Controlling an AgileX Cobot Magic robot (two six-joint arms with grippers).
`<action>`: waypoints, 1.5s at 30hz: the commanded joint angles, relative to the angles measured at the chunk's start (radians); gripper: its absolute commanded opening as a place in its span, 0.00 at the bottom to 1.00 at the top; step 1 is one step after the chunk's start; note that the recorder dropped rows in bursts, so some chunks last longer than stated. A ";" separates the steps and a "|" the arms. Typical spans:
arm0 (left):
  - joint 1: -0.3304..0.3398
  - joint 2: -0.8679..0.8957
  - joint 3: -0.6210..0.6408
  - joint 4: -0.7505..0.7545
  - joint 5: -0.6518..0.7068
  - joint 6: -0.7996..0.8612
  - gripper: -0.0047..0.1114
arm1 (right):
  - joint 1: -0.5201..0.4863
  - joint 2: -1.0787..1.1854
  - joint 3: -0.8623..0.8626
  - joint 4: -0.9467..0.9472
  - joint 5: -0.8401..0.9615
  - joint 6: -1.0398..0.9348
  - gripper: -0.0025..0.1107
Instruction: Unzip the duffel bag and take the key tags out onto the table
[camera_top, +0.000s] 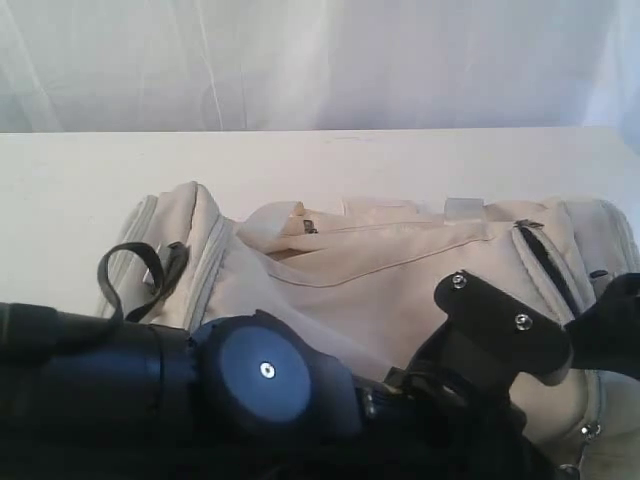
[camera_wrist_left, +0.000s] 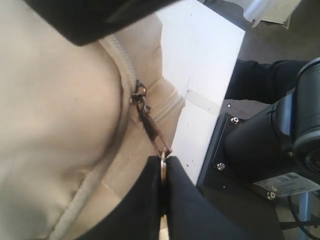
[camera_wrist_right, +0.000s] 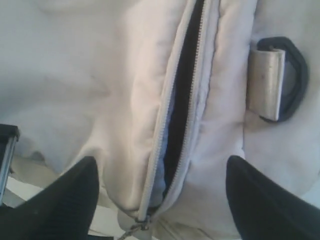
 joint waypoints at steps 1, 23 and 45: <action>-0.008 -0.022 0.018 -0.027 0.027 -0.005 0.04 | 0.000 0.027 0.032 0.085 -0.037 -0.004 0.61; -0.008 -0.209 0.262 -0.060 0.034 -0.042 0.04 | 0.000 0.098 0.051 -0.002 -0.177 0.008 0.02; -0.004 -0.626 0.577 -0.367 -0.202 0.149 0.04 | 0.000 0.098 0.051 -0.047 -0.157 0.008 0.02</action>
